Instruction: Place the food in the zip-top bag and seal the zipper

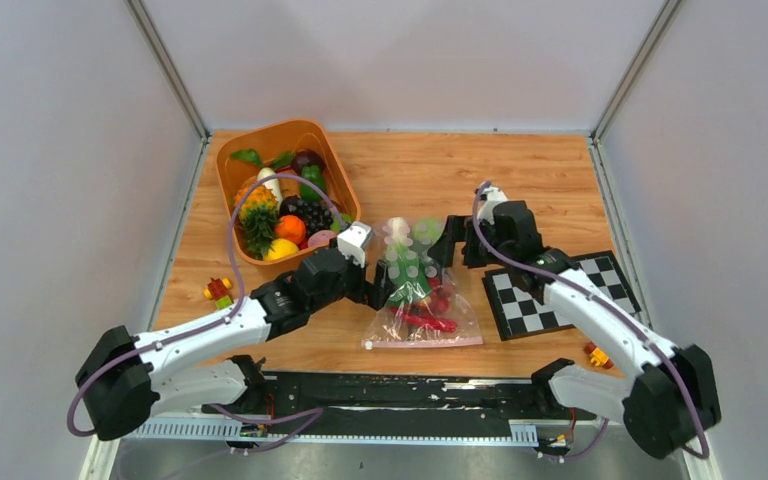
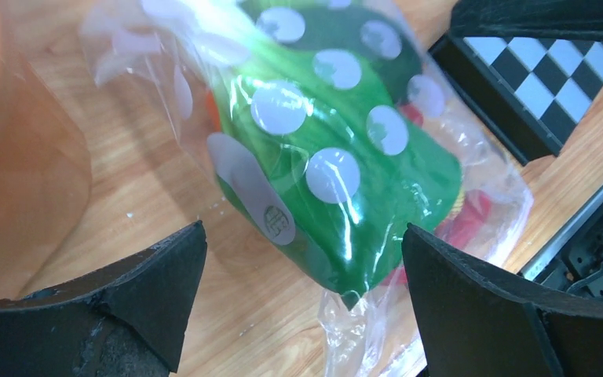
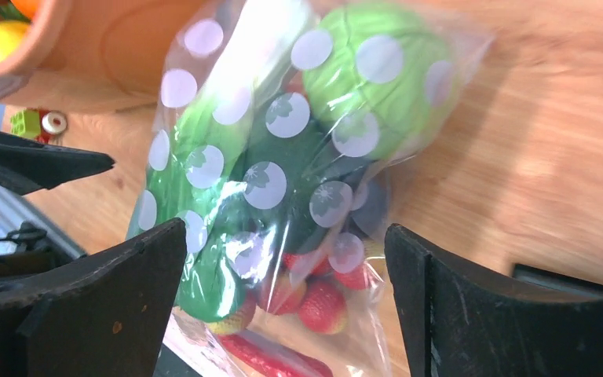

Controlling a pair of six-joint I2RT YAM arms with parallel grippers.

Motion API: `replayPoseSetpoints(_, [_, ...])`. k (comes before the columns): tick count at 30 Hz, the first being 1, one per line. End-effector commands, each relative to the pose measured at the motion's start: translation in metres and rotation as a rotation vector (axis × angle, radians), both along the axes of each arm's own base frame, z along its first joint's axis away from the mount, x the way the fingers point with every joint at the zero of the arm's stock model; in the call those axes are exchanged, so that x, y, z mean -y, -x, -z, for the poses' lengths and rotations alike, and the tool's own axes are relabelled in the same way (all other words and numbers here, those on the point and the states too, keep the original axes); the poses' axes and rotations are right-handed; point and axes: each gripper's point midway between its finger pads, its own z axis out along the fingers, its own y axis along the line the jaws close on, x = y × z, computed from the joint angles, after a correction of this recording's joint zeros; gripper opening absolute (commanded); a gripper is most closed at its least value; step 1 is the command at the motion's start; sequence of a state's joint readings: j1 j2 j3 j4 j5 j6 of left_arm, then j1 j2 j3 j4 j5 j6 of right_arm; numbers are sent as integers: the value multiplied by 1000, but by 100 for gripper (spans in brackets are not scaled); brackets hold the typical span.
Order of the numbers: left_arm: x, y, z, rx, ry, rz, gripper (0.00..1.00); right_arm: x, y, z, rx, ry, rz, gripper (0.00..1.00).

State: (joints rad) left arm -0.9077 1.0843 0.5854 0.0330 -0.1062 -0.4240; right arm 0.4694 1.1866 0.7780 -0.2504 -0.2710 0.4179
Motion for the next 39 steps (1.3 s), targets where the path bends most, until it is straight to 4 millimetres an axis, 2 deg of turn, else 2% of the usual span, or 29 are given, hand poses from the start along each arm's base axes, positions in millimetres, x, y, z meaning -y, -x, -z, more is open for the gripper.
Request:
replayPoseSetpoints(1, [-1,-7,-60,136,47,11,100,45,-6,-33,175,112,155,97])
replayPoseSetpoints(4, [-8,-5,-90,205,79,12,100,71,-3,-47,265,138,263,98])
replayPoseSetpoints(8, [-21,-5,-127,296,101,-4,100,94,3,-67,386,151,339,100])
replayPoseSetpoints(14, [-54,-11,-159,399,49,-108,100,119,13,-93,509,149,427,100])
replayPoseSetpoints(22, [-92,-21,-171,467,-85,-237,100,132,21,-109,604,110,487,100])
replayPoseSetpoints(26, [-125,-28,-180,467,-140,-350,100,142,20,-109,625,129,535,100])
replayPoseSetpoints(31, [-163,-33,-191,496,-138,-456,100,157,10,-107,658,215,603,100])
replayPoseSetpoints(33, [-172,-36,-193,488,-123,-475,100,166,4,-105,636,259,656,100])
replayPoseSetpoints(35, [-181,-40,-193,465,-106,-508,100,173,1,-112,619,273,708,100])
replayPoseSetpoints(39, [-207,-52,-190,418,-49,-609,100,168,-12,-119,602,277,693,100])
